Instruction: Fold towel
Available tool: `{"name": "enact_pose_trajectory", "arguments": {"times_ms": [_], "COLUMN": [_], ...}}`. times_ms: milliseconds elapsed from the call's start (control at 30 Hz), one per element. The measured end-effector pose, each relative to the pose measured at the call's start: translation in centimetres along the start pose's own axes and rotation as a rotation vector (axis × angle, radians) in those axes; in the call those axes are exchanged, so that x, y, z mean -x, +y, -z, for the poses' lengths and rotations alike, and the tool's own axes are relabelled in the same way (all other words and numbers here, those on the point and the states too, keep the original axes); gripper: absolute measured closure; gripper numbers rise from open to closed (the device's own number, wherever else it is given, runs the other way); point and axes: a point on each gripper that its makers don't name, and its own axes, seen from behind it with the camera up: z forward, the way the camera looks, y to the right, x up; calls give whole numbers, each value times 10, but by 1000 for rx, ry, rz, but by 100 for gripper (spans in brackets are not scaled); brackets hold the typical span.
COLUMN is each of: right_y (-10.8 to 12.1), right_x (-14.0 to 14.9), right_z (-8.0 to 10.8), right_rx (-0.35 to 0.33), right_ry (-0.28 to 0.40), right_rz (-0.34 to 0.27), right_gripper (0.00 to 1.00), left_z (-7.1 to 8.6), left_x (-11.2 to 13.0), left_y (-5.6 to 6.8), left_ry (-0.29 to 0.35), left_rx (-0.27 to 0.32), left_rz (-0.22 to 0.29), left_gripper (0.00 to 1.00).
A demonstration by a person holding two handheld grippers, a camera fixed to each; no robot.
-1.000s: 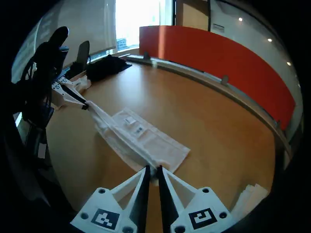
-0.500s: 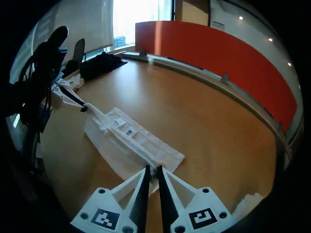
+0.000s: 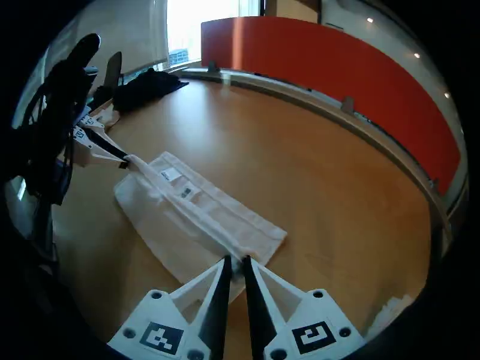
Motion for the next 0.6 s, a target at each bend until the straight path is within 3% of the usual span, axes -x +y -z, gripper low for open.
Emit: {"name": "enact_pose_trajectory", "arguments": {"times_ms": [400, 500, 600], "right_y": [23, 29, 32], "right_x": [2, 0, -3], "right_z": [-21, -22, -21], "right_rx": [77, 95, 112], "right_ry": [-1, 4, 13], "right_rz": [-48, -53, -56], "right_gripper": [62, 51, 29], "left_z": [-20, -20, -18], "left_x": [-12, -15, -18], "left_y": [-25, -28, -29], "left_ry": [12, 20, 28], "left_rx": [-84, -94, -92], "left_rz": [-14, -11, -9], "left_gripper": [50, 36, 19]}}
